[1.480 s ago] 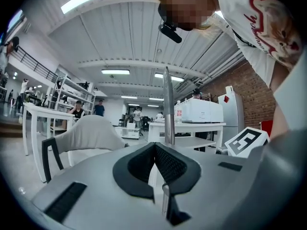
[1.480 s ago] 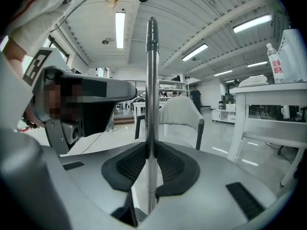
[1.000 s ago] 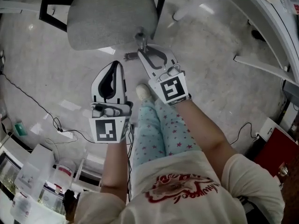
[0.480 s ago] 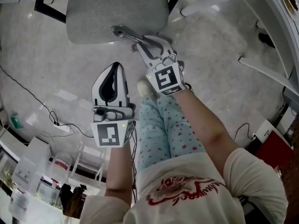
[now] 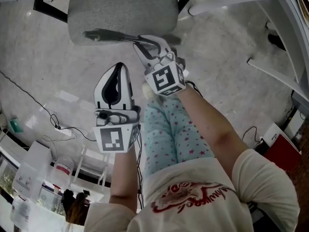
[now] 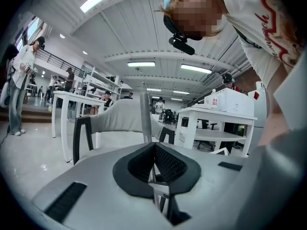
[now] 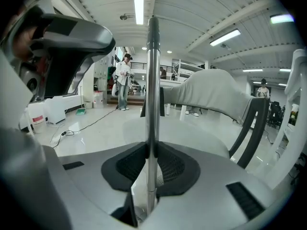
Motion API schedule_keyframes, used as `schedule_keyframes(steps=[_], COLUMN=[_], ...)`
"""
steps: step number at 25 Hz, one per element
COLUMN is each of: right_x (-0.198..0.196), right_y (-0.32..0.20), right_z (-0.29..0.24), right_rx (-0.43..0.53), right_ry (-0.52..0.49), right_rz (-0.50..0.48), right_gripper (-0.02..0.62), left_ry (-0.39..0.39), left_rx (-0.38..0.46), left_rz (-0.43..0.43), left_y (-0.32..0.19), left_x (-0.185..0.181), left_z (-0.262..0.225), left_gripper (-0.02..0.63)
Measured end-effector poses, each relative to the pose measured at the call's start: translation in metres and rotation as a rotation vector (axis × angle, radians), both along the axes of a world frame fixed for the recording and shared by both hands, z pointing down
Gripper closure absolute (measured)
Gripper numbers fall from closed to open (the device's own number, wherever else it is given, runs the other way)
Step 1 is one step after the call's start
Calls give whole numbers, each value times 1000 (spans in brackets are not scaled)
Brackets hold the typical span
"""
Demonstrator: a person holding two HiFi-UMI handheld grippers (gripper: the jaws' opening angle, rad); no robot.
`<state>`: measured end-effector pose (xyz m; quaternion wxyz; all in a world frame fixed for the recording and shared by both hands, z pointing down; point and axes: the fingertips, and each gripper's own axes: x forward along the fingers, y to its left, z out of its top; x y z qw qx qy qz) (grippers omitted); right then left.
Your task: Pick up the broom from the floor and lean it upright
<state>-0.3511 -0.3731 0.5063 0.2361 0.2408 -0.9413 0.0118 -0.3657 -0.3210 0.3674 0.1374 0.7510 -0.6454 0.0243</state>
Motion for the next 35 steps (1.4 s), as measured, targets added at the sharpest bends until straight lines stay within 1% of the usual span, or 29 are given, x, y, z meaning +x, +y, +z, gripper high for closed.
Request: schedule_keyframes(steps=[4,16,22,28,35], right_x=[-4,-4,-7,-6,3], right_y=[-2,-5,-5,-10,0], right_z=[7,7,7,0,-8], right_rx=[-7,-6,23,-4,-23], right_ry=[19,16,38,3,-7], right_rz=[0,0,-17,14,45], right_gripper=[508,503,500,443,428], left_ry=[2,18,22,20,24], left_rx=[-2,-9,-14,-6,-2], left_rz=[-2,-4,-16,-16,5], left_y=[-4,-1,1,-1,1], left_x=[-6,-13,-17,-18,-12], left_z=[0,3,5,1,2], left_gripper=[584,584,584,584,584])
